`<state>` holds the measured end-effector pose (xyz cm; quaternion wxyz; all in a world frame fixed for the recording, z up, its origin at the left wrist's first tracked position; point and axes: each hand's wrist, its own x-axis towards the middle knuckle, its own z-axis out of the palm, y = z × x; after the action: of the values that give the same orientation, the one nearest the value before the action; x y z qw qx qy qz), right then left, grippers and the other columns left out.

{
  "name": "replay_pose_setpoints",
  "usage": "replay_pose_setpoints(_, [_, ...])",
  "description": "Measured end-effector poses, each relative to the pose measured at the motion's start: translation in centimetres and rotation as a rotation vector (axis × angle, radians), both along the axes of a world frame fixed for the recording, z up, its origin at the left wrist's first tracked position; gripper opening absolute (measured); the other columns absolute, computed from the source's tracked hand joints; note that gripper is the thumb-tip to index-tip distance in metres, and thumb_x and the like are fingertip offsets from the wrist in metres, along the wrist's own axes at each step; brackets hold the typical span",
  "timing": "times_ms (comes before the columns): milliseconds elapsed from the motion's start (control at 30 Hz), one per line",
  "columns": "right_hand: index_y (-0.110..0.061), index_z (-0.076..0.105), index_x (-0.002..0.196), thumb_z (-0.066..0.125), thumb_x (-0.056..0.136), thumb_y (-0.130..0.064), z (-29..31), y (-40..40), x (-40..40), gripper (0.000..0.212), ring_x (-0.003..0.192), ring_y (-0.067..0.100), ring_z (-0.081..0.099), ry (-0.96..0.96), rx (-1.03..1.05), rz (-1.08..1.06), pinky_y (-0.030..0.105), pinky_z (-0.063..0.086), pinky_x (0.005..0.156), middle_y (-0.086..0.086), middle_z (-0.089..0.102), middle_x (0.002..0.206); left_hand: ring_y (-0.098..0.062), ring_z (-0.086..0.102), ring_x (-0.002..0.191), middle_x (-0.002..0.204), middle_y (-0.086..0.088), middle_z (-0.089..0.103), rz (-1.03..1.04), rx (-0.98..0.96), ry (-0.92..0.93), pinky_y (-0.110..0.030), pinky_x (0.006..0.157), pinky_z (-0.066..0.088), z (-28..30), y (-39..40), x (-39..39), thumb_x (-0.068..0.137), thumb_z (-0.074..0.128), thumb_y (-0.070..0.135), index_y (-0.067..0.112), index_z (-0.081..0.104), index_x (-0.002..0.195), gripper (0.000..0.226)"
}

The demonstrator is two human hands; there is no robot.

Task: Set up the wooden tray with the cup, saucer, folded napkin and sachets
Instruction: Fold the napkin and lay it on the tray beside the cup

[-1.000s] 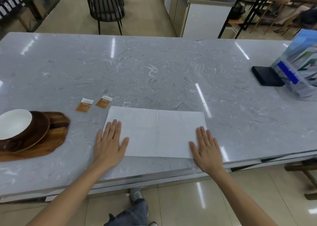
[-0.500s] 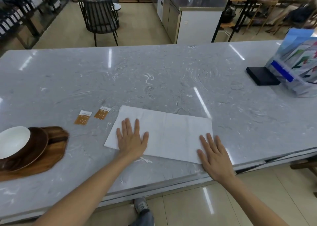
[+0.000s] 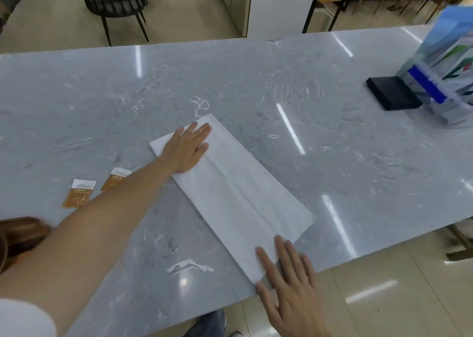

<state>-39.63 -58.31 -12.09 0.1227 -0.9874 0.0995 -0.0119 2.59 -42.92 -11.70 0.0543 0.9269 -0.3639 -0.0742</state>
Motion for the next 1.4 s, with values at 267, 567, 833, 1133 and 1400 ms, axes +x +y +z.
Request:
replay_pose_setpoints(267, [-0.039,0.040,0.154,0.038,0.099,-0.058,-0.2,0.6,2.9,0.058,0.145,0.027,0.041,-0.050,0.025,0.065,0.047,0.034,0.111,0.012,0.041,0.160,-0.018,0.002,0.157,0.170,0.007,0.006,-0.151,0.009,-0.033,-0.044,0.127,0.007,-0.1,-1.3,4.1,0.108,0.016,0.043,0.024,0.005,0.161,0.057])
replay_pose_setpoints(567, [-0.016,0.069,0.126,0.068,0.096,-0.029,3.3,-10.8,8.5,0.033,0.111,0.027,0.067,-0.095,0.030,0.358,0.039,0.058,0.087,0.004,0.069,0.125,-0.034,0.055,0.125,0.134,-0.015,0.059,-0.189,-0.391,-0.009,-0.046,0.100,0.047,3.8,-3.0,-10.9,0.093,0.062,0.019,0.010,0.065,0.127,0.035])
replay_pose_setpoints(833, [-0.014,0.076,0.115,0.058,0.099,-0.029,4.1,-16.7,11.3,0.028,0.101,0.024,0.074,-0.168,-0.104,0.785,0.032,0.064,0.069,0.005,0.075,0.116,-0.017,0.057,0.096,0.111,0.001,0.062,-0.296,-0.221,0.228,-0.033,0.077,0.050,4.5,2.0,-26.4,0.087,0.063,0.046,0.020,0.067,0.117,0.040])
replay_pose_setpoints(1133, [-0.015,0.074,0.109,0.066,0.093,-0.042,1.9,-17.5,12.9,0.032,0.085,0.023,0.072,-0.368,-0.156,0.938,0.032,0.058,0.053,0.004,0.073,0.103,-0.024,0.068,0.079,0.092,-0.007,0.070,-0.032,-0.213,-0.053,-0.033,0.051,0.056,3.8,0.6,-30.8,0.067,0.076,-0.004,0.010,0.073,0.092,0.029])
replay_pose_setpoints(1400, [-0.014,0.071,0.118,0.066,0.092,-0.042,1.1,-17.0,12.3,0.038,0.096,0.025,0.069,-0.387,-0.118,0.845,0.037,0.055,0.083,0.006,0.072,0.112,-0.017,0.068,0.088,0.098,0.002,0.074,0.149,-0.423,-0.024,-0.033,0.080,0.055,4.6,0.6,-31.1,0.101,0.041,0.043,0.013,0.075,0.102,0.045])
